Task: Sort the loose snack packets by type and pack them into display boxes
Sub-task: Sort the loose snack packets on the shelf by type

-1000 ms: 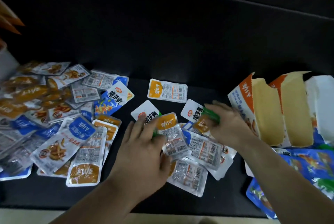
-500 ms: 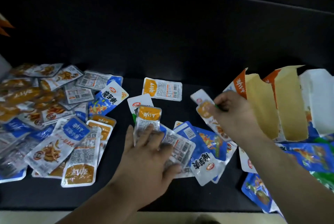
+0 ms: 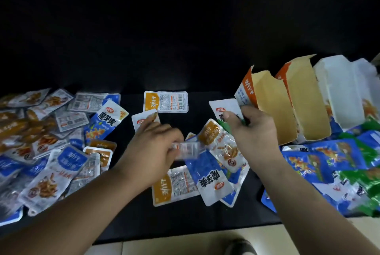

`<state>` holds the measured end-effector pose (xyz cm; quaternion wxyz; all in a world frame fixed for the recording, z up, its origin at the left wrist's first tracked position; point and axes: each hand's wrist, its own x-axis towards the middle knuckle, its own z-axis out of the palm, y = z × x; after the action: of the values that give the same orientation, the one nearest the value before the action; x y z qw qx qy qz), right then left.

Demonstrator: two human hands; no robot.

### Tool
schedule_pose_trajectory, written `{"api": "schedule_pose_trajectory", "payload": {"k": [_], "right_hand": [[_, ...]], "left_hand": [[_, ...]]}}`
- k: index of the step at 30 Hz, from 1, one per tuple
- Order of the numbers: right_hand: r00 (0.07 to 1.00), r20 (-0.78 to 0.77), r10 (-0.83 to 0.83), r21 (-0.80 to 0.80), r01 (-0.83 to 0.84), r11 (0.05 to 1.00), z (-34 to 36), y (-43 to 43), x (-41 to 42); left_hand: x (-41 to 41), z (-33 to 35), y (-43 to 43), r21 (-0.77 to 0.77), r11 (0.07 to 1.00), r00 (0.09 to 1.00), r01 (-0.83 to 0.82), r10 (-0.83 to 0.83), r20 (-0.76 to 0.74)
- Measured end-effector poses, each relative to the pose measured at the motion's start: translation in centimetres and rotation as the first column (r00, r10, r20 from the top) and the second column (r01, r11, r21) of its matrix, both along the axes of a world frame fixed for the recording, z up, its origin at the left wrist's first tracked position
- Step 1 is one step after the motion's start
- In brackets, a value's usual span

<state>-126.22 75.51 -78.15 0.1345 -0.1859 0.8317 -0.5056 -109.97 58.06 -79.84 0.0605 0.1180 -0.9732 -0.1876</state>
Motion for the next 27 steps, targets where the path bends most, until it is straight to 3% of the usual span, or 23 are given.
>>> {"api": "schedule_pose_trajectory", "payload": {"k": [2, 5, 8, 10, 12, 14, 16, 19, 21, 23, 27], "right_hand": [[0.999, -0.053, -0.004, -0.073, 0.0, 0.997, 1.3, 0.6, 0.6], [0.98, -0.199, -0.016, -0.092, -0.002, 0.996, 3.1, 1.8, 1.7], [0.997, -0.064, -0.035, -0.087, 0.029, 0.996, 3.2, 3.0, 2.6], [0.999, 0.018, -0.031, -0.003, 0.031, 1.0, 2.3, 3.6, 3.2], [0.993, 0.106, -0.054, 0.032, 0.051, 0.998, 1.1, 4.3, 3.2], [0.96, 0.273, -0.064, 0.013, 0.063, 0.998, 0.5, 4.9, 3.2], [0.955, 0.293, -0.047, 0.036, 0.039, 0.999, 0.2, 5.7, 3.0], [0.995, 0.085, -0.047, 0.177, 0.031, 0.984, 0.4, 7.2, 2.6], [1.0, -0.016, -0.004, 0.309, 0.009, 0.951, 0.0, 8.5, 2.3], [1.0, -0.021, 0.019, 0.404, -0.009, 0.915, -0.3, 9.5, 2.5], [0.996, 0.058, -0.073, 0.32, 0.051, 0.946, -1.3, 10.8, 3.4]], "left_hand": [[-0.3, 1.2, -0.2, 0.039, 0.996, 0.994, -0.084, 0.086, -0.065], [-0.8, 3.0, 0.0, 0.252, 0.944, 0.966, -0.215, 0.244, -0.09], [-1.0, 2.9, -0.3, 0.312, 0.903, 0.95, -0.295, 0.313, -0.008], [-0.7, 2.4, -0.8, 0.182, 0.929, 0.946, -0.323, 0.315, 0.071], [-0.7, 2.1, -0.6, -0.084, 0.97, 0.969, -0.229, 0.235, 0.072], [-1.6, 2.6, 0.8, -0.21, 0.978, 0.994, -0.019, 0.041, 0.098], [-3.1, 2.6, 2.3, -0.09, 0.972, 0.957, 0.219, -0.196, 0.213], [-5.2, 1.3, 3.8, 0.018, 0.903, 0.8, 0.429, -0.389, 0.457], [-6.0, 0.6, 4.1, 0.027, 0.909, 0.761, 0.415, -0.363, 0.538], [-6.4, 0.4, 4.4, 0.024, 0.942, 0.77, 0.335, -0.289, 0.569], [-6.3, -0.2, 4.8, -0.005, 0.982, 0.844, 0.189, -0.16, 0.513]]}}
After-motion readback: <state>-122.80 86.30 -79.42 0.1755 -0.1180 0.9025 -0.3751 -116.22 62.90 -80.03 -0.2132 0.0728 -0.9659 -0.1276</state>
